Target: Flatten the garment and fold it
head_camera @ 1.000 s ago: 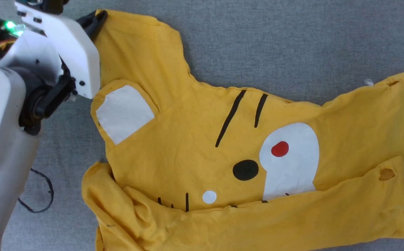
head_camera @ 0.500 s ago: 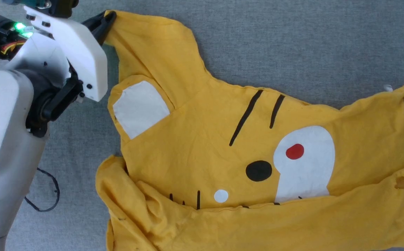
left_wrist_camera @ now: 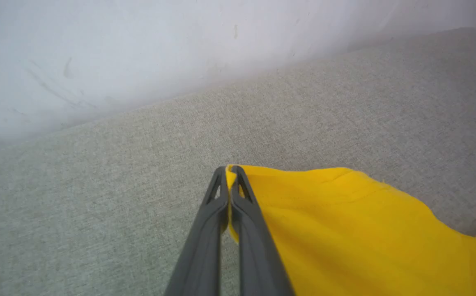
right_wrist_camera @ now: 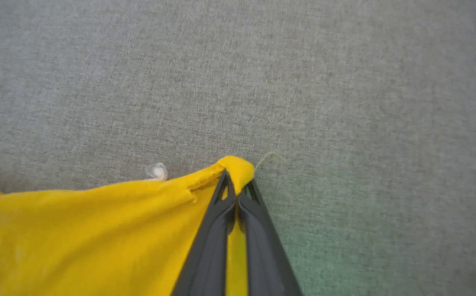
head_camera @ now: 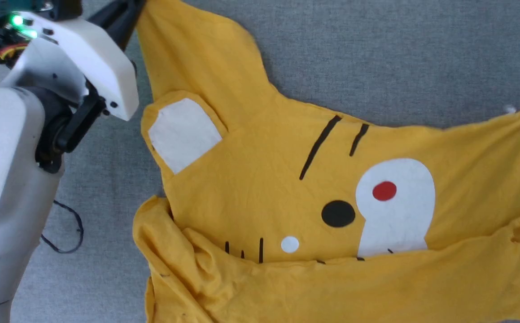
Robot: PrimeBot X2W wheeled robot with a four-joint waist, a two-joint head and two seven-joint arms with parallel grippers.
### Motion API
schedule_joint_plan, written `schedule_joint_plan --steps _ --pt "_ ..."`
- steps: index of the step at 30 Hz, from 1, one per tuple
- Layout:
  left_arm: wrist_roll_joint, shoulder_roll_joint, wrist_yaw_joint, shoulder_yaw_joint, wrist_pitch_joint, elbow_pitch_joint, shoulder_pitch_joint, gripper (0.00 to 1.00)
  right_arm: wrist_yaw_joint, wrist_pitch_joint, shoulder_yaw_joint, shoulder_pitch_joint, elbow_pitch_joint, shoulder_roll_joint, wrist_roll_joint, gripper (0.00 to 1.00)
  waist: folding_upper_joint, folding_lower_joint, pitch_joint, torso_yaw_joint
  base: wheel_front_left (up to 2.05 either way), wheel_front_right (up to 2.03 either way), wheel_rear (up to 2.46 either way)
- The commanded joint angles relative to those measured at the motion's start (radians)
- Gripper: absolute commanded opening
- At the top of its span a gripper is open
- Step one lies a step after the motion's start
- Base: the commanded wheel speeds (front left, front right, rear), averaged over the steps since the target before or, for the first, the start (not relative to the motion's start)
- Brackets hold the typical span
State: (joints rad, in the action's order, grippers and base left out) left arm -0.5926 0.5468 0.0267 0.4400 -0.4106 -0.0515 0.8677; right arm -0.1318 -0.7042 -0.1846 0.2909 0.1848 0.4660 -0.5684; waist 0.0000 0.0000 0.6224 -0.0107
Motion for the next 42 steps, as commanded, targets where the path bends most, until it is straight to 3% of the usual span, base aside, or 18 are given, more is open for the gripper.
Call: schedule_joint_plan --steps 1,9,14,24,31,42 --pt "0.015 0.006 0.004 -0.013 0.034 -0.006 0.018 0.0 0.001 0.021 -0.002 0.024 -0.007 0.002 0.014 0.0 0.0 0.0 -0.024 0.003 0.0 0.0 0.0" --pt "0.025 0.009 0.005 -0.045 0.166 -0.012 -0.006 0.0 0.001 0.113 0.006 0.037 -0.02 0.003 0.032 0.0 0.0 0.0 -0.101 0.01 0.0 0.0 0.0" --pt "0.02 0.032 -0.006 -0.07 0.232 0.066 -0.09 0.0 0.001 0.179 0.008 -0.006 -0.012 -0.002 0.033 0.0 0.0 0.0 -0.145 0.016 0.0 0.0 0.0" --pt "-0.013 0.053 -0.096 -0.118 0.363 0.344 -0.451 0.0 0.001 0.309 -0.024 -0.194 0.015 -0.058 -0.004 0.0 0.0 0.0 -0.233 0.046 0.0 0.0 0.0" --pt "-0.067 0.049 -0.151 -0.167 0.464 0.41 -0.732 0.0 0.001 0.373 -0.068 -0.309 0.005 -0.105 -0.024 0.0 0.0 0.0 -0.268 0.053 0.0 0.0 0.0" --pt "-0.187 0.031 -0.158 -0.174 0.485 0.448 -0.998 0.0 0.001 0.415 -0.091 -0.426 -0.034 -0.155 -0.054 0.0 0.0 0.0 -0.3 0.05 0.0 0.0 0.0"
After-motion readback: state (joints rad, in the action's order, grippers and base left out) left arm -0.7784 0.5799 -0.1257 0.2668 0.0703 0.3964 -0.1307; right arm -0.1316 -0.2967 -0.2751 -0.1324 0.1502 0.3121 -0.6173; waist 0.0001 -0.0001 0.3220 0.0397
